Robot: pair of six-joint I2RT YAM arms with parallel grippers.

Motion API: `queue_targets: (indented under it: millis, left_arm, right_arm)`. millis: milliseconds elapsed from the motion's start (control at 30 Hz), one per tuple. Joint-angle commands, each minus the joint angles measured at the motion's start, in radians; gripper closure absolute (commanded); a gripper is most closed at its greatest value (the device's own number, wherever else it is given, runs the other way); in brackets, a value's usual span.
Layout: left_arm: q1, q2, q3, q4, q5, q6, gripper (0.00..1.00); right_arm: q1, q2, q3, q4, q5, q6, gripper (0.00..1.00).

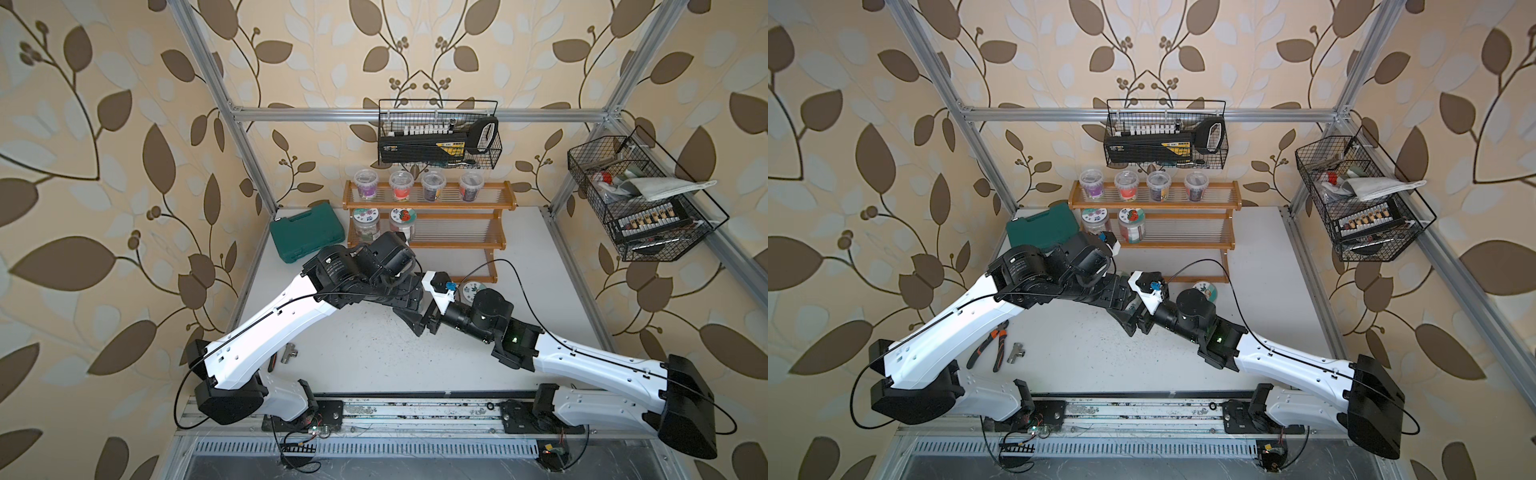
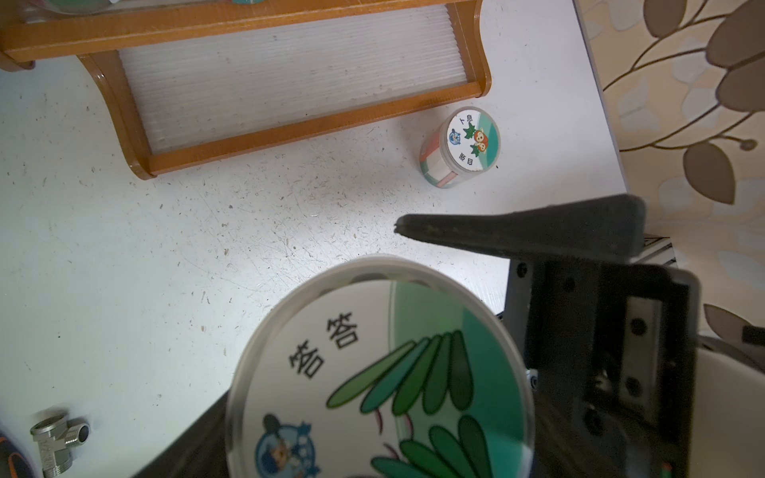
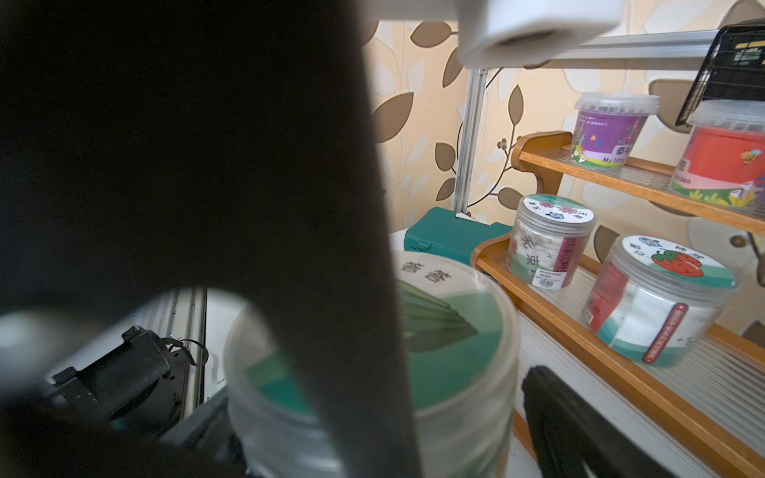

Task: Place the seed container on the shelf
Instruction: Pick up the seed jar at the center of the board.

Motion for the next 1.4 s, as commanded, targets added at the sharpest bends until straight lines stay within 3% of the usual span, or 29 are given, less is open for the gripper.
queue_targets:
  millis: [0,100,267,433,533,600,833,1033,1367]
  left_arm:
    - [0.0,-0.034,-0.003,0.03,0.032,-0.003,0.32]
    - [-0.001,-0.036,-0.004,0.03,0.032,-0.001,0.31]
    - [-0.001,-0.034,-0.009,0.032,0.033,0.01,0.27]
    - [0.001,-0.038,-0.012,0.04,0.025,0.023,0.13]
    - [0.002,-0.052,-0.028,0.074,0.029,0.03,0.02]
    - [0.002,-0.067,-0.043,0.109,0.05,0.042,0.02]
    - [0.01,-0.14,-0.051,0.162,-0.029,0.048,0.02]
    - [0.014,-0.282,-0.146,0.24,-0.149,0.041,0.02]
    - [0.017,-0.427,-0.287,0.276,-0.206,0.027,0.02]
  right_arm:
    - [0.005,0.015,0.005,0.027,0.006,-0.01,0.01]
    - [0.004,0.02,0.008,0.021,0.016,-0.009,0.03]
    - [0.004,0.014,0.003,0.014,0.017,-0.009,0.27]
    - [0.004,-0.004,-0.021,0.032,0.002,-0.013,0.45]
    - [0.004,-0.01,-0.032,0.038,-0.01,-0.015,0.47]
    - [0.004,-0.012,-0.041,0.05,-0.015,-0.017,0.51]
    - [0.003,-0.017,-0.075,0.087,-0.009,-0.019,0.54]
    - [-0.012,-0.026,-0.129,0.178,0.024,-0.01,0.53]
    - [-0.116,0.04,-0.209,0.456,0.108,0.013,0.5]
